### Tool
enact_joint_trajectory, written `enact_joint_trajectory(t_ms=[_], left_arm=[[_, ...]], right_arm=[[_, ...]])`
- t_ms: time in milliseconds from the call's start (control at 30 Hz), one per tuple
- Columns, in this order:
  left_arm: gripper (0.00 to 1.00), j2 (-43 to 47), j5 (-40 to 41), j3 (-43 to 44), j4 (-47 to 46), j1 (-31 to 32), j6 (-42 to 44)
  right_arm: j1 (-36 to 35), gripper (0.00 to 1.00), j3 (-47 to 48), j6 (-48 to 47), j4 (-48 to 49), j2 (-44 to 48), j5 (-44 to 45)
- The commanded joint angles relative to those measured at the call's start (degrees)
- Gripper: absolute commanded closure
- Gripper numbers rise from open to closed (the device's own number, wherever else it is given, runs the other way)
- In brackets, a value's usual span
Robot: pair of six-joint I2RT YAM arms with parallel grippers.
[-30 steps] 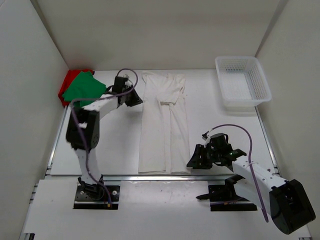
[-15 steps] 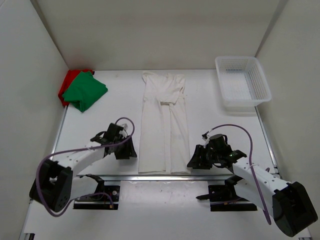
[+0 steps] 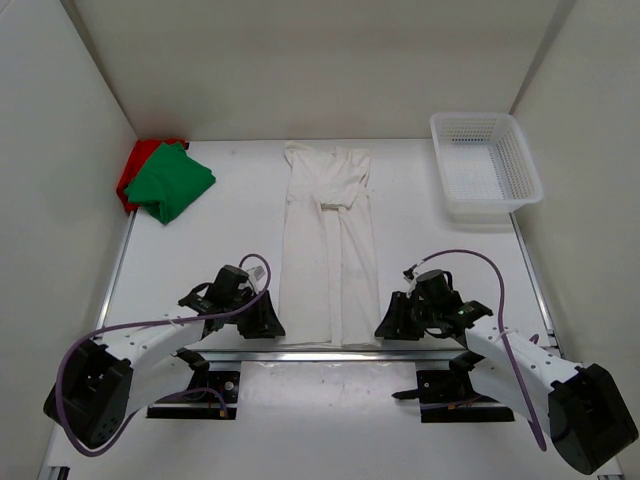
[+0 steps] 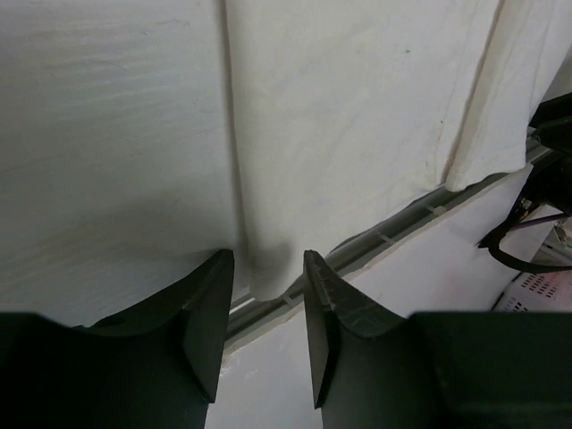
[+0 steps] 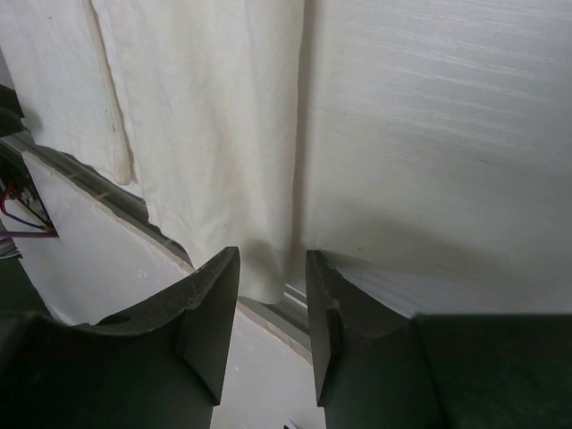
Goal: Fold and stack the t-shirts
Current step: Grab the bottom of the folded rectangular tshirt with both arms
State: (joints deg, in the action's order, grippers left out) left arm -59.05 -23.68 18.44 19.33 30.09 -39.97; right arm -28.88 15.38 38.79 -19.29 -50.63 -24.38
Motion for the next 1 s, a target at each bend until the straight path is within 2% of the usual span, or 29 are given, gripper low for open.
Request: enact_joint_trajectory(t_ms=[0, 167, 367, 400, 467, 500, 533, 567, 700, 800, 967], left_arm=[[0.53, 0.25, -0.23, -1.12, 1.50, 1.55, -0.20], [0.58, 0.78, -0.67, -2.17, 0.36, 2.17, -1.25], [0.81, 1.57, -1.72, -3.14, -1.57, 2.78, -2.22], [0.83, 1.74, -1.72, -3.23, -1.75, 2.96, -2.22], [0.98, 1.74, -1.81, -3.84, -2.19, 3.14, -2.14], [1.00, 2.09, -2.24, -2.98, -2.11, 3.22, -1.87], [1.00, 2.79, -2.77, -3.05, -2.11, 3.05, -1.35], [1.00, 4.10, -2.69, -3.06, -1.58, 2.87, -1.60], [1.00, 8.33, -3.82, -1.92, 3.24, 2.17, -2.05], [1.00, 10.53, -4.36, 0.80, 5.80, 1.03, -1.70], [1.00, 2.56, -3.48, 13.61, 5.54, -4.49, 2.86]], right_arm=[[-0.91, 0.66, -0.96, 0.67, -3.74, 0.80, 2.94], [-2.84, 0.67, -1.84, 2.34, -3.74, 1.76, 2.85], [-5.66, 0.69, -2.37, 3.67, -2.25, 1.24, 2.68], [-5.92, 0.73, -2.19, 3.41, -2.24, 0.98, 2.59], [-5.66, 0.81, -1.93, 3.40, -1.72, 0.88, 2.32], [-5.48, 0.91, -1.76, 2.97, -1.98, 1.23, 1.97], [-5.22, 0.98, -1.58, 2.88, -2.42, 1.93, 2.06], [-5.22, 1.00, -1.40, 3.40, -3.46, 2.03, 2.32], [-6.18, 1.00, 0.96, 3.93, -8.64, 5.53, 0.91], [-7.33, 1.00, 6.13, 2.97, -11.90, 5.81, 2.41], [2.32, 1.00, 17.46, -8.62, -12.45, -3.48, 1.17]])
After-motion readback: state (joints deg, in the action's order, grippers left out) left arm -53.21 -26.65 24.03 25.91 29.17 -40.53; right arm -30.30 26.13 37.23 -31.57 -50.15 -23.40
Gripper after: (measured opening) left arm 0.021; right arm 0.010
